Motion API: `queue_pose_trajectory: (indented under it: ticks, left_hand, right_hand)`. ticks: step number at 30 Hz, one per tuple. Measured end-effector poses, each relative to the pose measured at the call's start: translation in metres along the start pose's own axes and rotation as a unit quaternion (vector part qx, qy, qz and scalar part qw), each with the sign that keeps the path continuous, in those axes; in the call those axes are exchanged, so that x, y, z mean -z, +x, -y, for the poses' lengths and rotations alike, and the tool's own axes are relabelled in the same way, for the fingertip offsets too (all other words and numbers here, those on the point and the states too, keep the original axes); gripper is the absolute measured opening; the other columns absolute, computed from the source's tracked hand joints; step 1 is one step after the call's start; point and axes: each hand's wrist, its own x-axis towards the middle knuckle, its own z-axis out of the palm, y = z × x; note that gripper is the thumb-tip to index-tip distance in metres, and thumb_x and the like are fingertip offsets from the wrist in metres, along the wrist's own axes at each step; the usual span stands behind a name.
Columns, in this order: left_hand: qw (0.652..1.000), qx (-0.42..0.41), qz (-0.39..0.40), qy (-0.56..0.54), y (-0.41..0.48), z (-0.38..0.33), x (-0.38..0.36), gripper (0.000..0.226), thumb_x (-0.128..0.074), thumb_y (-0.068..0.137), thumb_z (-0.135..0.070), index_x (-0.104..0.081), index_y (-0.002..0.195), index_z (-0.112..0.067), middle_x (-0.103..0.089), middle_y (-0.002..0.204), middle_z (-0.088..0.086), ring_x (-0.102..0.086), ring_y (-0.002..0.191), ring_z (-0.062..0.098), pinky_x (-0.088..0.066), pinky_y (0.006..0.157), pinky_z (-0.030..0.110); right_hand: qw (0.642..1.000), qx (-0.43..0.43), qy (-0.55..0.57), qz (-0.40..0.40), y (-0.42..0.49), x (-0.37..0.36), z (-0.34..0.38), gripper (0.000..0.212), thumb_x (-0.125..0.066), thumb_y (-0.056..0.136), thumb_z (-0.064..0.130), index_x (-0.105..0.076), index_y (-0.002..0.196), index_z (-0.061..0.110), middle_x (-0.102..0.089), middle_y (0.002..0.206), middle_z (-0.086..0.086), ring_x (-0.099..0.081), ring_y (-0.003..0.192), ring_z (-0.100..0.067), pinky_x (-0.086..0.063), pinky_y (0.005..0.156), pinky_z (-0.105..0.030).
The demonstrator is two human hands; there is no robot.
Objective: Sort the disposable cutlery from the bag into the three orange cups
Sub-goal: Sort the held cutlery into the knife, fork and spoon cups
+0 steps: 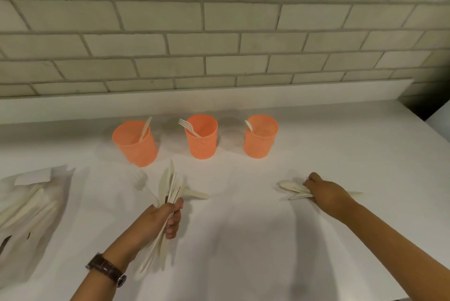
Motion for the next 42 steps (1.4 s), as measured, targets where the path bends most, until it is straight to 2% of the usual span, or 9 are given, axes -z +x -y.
queue_pose_trajectory:
  ticks: [5, 9, 12, 17, 23, 29, 35, 39, 42]
  left_hand:
    - [1.0, 0.009, -0.004, -0.021, -0.011, 0.005, 0.015, 0.024, -0.049, 0.08, -0.029, -0.04, 0.064, -0.014, -0.03, 0.055, 0.004, -0.031, 0.046, 0.017, -0.031, 0.048, 0.026]
    - [0.999, 0.016, 0.005, -0.051, -0.019, 0.006, 0.024, 0.014, -0.047, 0.08, -0.025, -0.044, 0.074, -0.013, -0.031, 0.055, 0.003, -0.03, 0.045, 0.015, -0.03, 0.047, 0.024]
    - [0.997, 0.022, 0.012, -0.068, -0.023, 0.008, 0.029, 0.014, -0.048, 0.08, -0.025, -0.045, 0.076, -0.012, -0.031, 0.055, 0.003, -0.031, 0.045, 0.015, -0.03, 0.047, 0.024]
    - [0.992, 0.018, 0.027, -0.122, -0.029, 0.007, 0.037, 0.019, -0.056, 0.072, -0.026, -0.048, 0.079, -0.01, -0.03, 0.055, 0.003, -0.03, 0.042, 0.014, -0.029, 0.046, 0.023]
    - [0.99, 0.001, 0.033, -0.134, -0.034, -0.001, 0.053, 0.017, -0.056, 0.074, -0.026, -0.048, 0.077, -0.011, -0.032, 0.053, 0.002, -0.031, 0.042, 0.013, -0.029, 0.045, 0.023]
    - [0.976, -0.048, -0.015, -0.212, -0.037, -0.015, 0.069, 0.011, -0.049, 0.08, -0.021, -0.05, 0.076, -0.01, -0.034, 0.054, 0.004, -0.036, 0.045, 0.017, -0.037, 0.047, 0.026]
    - [0.963, -0.082, -0.077, -0.243, -0.024, -0.036, 0.046, 0.026, -0.034, 0.095, -0.013, -0.048, 0.073, -0.011, -0.07, 0.073, 0.013, -0.064, 0.078, 0.025, -0.047, 0.088, 0.036]
    - [0.978, -0.108, -0.059, -0.166, -0.019, -0.043, 0.018, 0.035, -0.028, 0.099, -0.018, -0.045, 0.069, -0.014, -0.072, 0.109, 0.004, -0.059, 0.113, 0.017, -0.039, 0.101, 0.034]
    - [0.985, -0.108, -0.059, -0.119, -0.016, -0.045, -0.005, 0.044, -0.03, 0.099, -0.026, -0.071, 0.086, -0.016, -0.069, 0.113, -0.005, -0.058, 0.112, 0.005, -0.046, 0.088, 0.024]
  right_hand:
    - [0.97, -0.005, 0.241, -0.036, -0.006, 0.032, 0.061, 0.008, -0.047, 0.092, 0.015, -0.042, 0.098, 0.015, -0.055, 0.076, -0.004, -0.047, 0.06, -0.016, -0.031, 0.05, -0.02]
    - [0.891, 0.048, 0.448, -0.051, 0.0, 0.071, 0.139, 0.017, -0.055, 0.088, 0.009, -0.043, 0.098, 0.015, -0.058, 0.074, -0.002, -0.057, 0.061, -0.019, -0.046, 0.057, -0.027]
    - [0.823, 0.085, 0.562, -0.003, 0.015, 0.089, 0.194, 0.029, -0.071, 0.079, 0.013, -0.052, 0.1, 0.013, -0.058, 0.078, -0.003, -0.053, 0.054, -0.01, -0.044, 0.046, -0.026]
    - [0.822, 0.128, 0.542, 0.119, 0.035, 0.078, 0.257, 0.069, -0.088, 0.053, 0.031, -0.054, 0.11, 0.016, -0.062, 0.102, -0.01, -0.057, 0.068, -0.02, -0.046, 0.041, -0.029]
    - [0.8, 0.112, 0.573, 0.136, 0.027, 0.066, 0.284, 0.029, -0.08, 0.064, 0.024, -0.065, 0.086, 0.014, -0.069, 0.075, -0.012, -0.049, 0.053, -0.021, -0.034, 0.039, -0.025]
    - [0.779, 0.07, 0.617, 0.09, 0.003, 0.083, 0.25, 0.012, -0.074, 0.079, 0.018, -0.07, 0.08, 0.007, -0.076, 0.074, 0.001, -0.062, 0.053, -0.011, -0.048, 0.06, -0.03]
    - [0.755, 0.036, 0.653, 0.045, -0.018, 0.099, 0.235, 0.03, -0.066, 0.085, 0.028, -0.074, 0.064, 0.009, -0.075, 0.07, -0.002, -0.07, 0.079, -0.014, -0.049, 0.082, -0.022]
    - [0.676, -0.036, 0.736, 0.012, -0.027, 0.106, 0.246, 0.041, -0.067, 0.083, 0.032, -0.054, 0.056, 0.005, -0.053, 0.046, -0.01, -0.056, 0.044, -0.026, -0.051, 0.061, -0.036]
    - [0.682, -0.039, 0.73, 0.017, -0.032, 0.105, 0.256, 0.045, -0.069, 0.072, 0.05, -0.059, 0.065, 0.006, -0.053, 0.045, -0.004, -0.049, 0.041, -0.019, -0.045, 0.053, -0.028]
